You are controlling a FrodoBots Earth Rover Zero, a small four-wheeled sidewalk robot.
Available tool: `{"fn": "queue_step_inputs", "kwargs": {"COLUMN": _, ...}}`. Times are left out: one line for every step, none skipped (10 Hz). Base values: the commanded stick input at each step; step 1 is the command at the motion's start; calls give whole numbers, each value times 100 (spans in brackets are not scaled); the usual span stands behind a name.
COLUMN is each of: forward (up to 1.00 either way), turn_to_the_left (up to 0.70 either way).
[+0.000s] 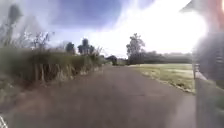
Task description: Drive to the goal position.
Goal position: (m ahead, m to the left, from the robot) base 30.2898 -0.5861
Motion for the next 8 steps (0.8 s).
{"fn": "queue_step_inputs", "kwargs": {"forward": 85, "turn_to_the_left": -34}}
{"fn": "queue_step_inputs", "kwargs": {"forward": 85, "turn_to_the_left": -34}}
{"fn": "queue_step_inputs", "kwargs": {"forward": 85, "turn_to_the_left": -34}}
{"fn": "queue_step_inputs", "kwargs": {"forward": 85, "turn_to_the_left": -34}}
{"fn": "queue_step_inputs", "kwargs": {"forward": 85, "turn_to_the_left": -34}}
{"fn": "queue_step_inputs", "kwargs": {"forward": 85, "turn_to_the_left": -34}}
{"fn": "queue_step_inputs", "kwargs": {"forward": 85, "turn_to_the_left": -34}}
{"fn": "queue_step_inputs", "kwargs": {"forward": 85, "turn_to_the_left": -34}}
